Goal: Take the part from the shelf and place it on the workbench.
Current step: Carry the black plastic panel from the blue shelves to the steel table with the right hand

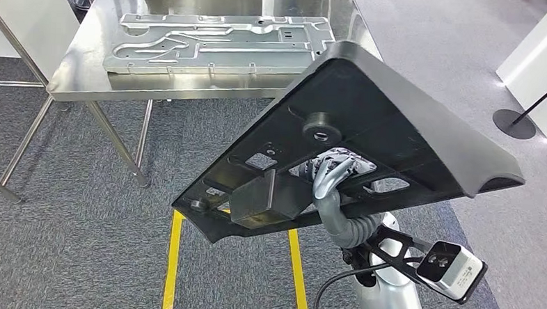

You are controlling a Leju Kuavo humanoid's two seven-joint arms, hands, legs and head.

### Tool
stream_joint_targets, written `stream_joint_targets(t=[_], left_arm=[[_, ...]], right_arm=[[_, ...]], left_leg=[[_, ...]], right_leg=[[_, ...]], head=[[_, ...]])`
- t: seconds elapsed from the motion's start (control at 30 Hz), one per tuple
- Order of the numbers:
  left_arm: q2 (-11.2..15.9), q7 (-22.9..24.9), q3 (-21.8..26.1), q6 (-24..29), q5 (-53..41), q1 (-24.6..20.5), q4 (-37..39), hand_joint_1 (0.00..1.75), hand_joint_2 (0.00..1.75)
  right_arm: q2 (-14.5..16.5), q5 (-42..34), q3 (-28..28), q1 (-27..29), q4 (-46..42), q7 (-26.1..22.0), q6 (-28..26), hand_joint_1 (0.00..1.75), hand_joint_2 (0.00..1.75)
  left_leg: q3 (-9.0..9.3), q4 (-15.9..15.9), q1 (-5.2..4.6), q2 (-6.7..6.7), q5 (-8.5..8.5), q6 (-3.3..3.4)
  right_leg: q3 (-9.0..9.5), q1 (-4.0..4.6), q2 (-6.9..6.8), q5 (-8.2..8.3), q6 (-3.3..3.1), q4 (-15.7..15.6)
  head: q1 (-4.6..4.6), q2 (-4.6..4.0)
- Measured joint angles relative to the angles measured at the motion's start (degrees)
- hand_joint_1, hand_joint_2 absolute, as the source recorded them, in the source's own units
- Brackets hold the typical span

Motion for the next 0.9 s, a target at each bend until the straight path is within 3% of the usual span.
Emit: stream_joint_targets(t=[0.03,0.1,0.17,0.23,0.33,0.37,0.43,0.47,0.5,0.53,0.57,0.63,0.67,0.8,0.87,0.9], left_arm=[[-0.04,-0.01,0.01,-0.01,0.01,0.02,0.0,0.0,0.0],[-0.22,-0.03,0.02,-0.01,0.01,0.07,0.01,0.0,0.0],[-0.46,-0.05,0.04,0.0,0.02,0.01,0.02,0.0,0.0],[-0.56,-0.04,0.07,0.01,0.03,-0.03,0.02,0.0,0.0],[-0.51,-0.01,0.1,0.04,0.03,-0.1,0.01,0.0,0.0],[-0.51,0.0,0.1,0.05,0.03,-0.15,0.01,0.0,0.0],[-0.56,0.04,0.12,0.13,0.02,-0.14,0.0,0.0,0.0],[-0.56,0.09,0.13,0.19,-0.01,-0.07,0.0,0.0,0.0],[-0.55,0.14,0.14,0.26,-0.03,0.02,0.0,0.0,0.0],[-0.55,0.19,0.14,0.31,-0.07,0.09,0.0,0.0,0.0],[-0.52,0.22,0.14,0.33,-0.12,0.12,0.0,0.0,0.0],[-0.48,0.26,0.13,0.35,-0.2,0.08,0.0,0.0,0.0],[-0.46,0.29,0.12,0.35,-0.22,0.01,0.0,0.0,0.0],[-0.46,0.34,0.12,0.35,-0.23,-0.02,0.0,0.0,0.0],[-0.45,0.33,0.12,0.35,-0.23,-0.06,0.0,0.0,0.0],[-0.44,0.32,0.12,0.35,-0.23,-0.09,0.0,0.0,0.0]], right_arm=[[-0.13,-0.1,0.33,-0.06,0.23,0.0,-0.22,1.71,1.75],[-0.26,-0.59,0.92,-0.33,0.5,0.0,-0.5,1.71,1.75],[-0.32,-1.37,1.27,-0.7,0.65,0.0,-0.53,1.71,1.75],[-0.37,-2.05,1.33,-0.93,0.74,0.0,-0.41,1.71,1.75],[-0.39,-2.78,1.34,-1.01,0.74,-0.01,0.06,1.71,1.75],[-0.38,-2.96,1.34,-1.01,0.73,-0.02,0.29,1.71,1.75],[-0.38,-3.13,1.33,-0.89,0.73,-0.02,0.64,1.71,1.75],[-0.38,-3.15,1.32,-0.76,0.74,-0.01,0.79,1.71,1.75],[-0.38,-3.15,1.32,-0.62,0.74,0.0,0.91,1.71,1.75],[-0.38,-3.15,1.31,-0.52,0.75,0.0,1.11,1.71,1.75],[-0.38,-3.16,1.3,-0.47,0.74,0.0,1.28,1.71,1.75],[-0.38,-3.17,1.21,-0.46,0.73,-0.01,1.57,1.71,1.75],[-0.37,-3.2,1.13,-0.47,0.7,-0.01,1.63,1.71,1.75],[-0.36,-3.41,0.81,-0.45,0.41,-0.01,2.09,1.71,1.75],[-0.36,-3.63,0.57,-0.49,0.16,-0.03,2.41,1.71,1.75],[-0.36,-3.73,0.4,-0.47,0.08,-0.03,2.51,1.71,1.75]], left_leg=[[0.38,0.0,-0.08,-0.24,-0.25,0.02],[1.23,-0.03,-0.23,-0.66,-0.87,-0.06],[1.68,-0.02,-0.36,-0.95,-1.46,-0.49],[1.76,-0.2,-0.3,-0.97,-1.8,-1.15],[1.7,0.97,-0.41,-0.36,-2.97,-2.01],[0.63,3.42,-0.41,0.06,-4.17,-2.27],[-3.58,11.13,-0.14,0.76,-7.16,-2.72],[-5.8,14.55,-0.03,0.91,-8.03,-2.94],[-7.21,16.17,0.05,1.02,-7.82,-3.1],[-7.54,15.58,0.13,1.13,-6.41,-3.22],[-6.71,12.73,0.23,1.25,-3.96,-3.27],[-3.64,4.92,0.29,1.55,0.42,-3.15],[-2.52,2.35,0.23,1.63,1.38,-2.84],[-1.75,0.92,0.05,1.45,0.87,-1.25],[-1.24,0.61,0.18,1.39,0.67,-0.54],[-1.04,0.56,0.19,1.38,0.52,-0.27]], right_leg=[[0.18,0.03,0.01,1.99,-0.2,-1.66],[3.03,0.3,0.11,7.02,-0.99,-9.37],[5.46,0.74,0.23,9.36,-1.71,-15.38],[5.86,1.03,0.31,9.08,-2.07,-16.59],[7.0,0.48,0.19,8.96,-2.63,-17.76],[7.58,0.28,0.04,8.86,-2.83,-18.19],[8.31,0.3,-0.24,8.35,-3.12,-18.36],[8.54,0.31,-0.3,8.06,-3.14,-18.33],[8.82,0.31,-0.33,7.76,-3.11,-18.29],[9.18,0.29,-0.33,7.43,-3.05,-18.22],[9.64,0.26,-0.32,7.04,-2.92,-18.14],[10.47,0.36,-0.31,6.11,-2.44,-17.82],[10.65,0.46,-0.3,5.75,-2.13,-17.65],[10.67,0.53,-0.27,4.84,-0.93,-17.14],[9.25,0.35,-0.24,2.97,-0.34,-13.75],[7.43,0.26,-0.23,1.46,-0.13,-10.24]], head=[[0.0,0.0],[0.0,0.0],[0.01,0.0],[0.01,0.0],[-0.03,0.0],[-0.05,0.0],[-0.07,0.0],[-0.07,0.0],[-0.07,0.0],[-0.07,0.0],[-0.07,0.0],[-0.07,0.0],[-0.07,0.0],[-0.05,0.0],[-0.05,0.0],[-0.05,0.0]])
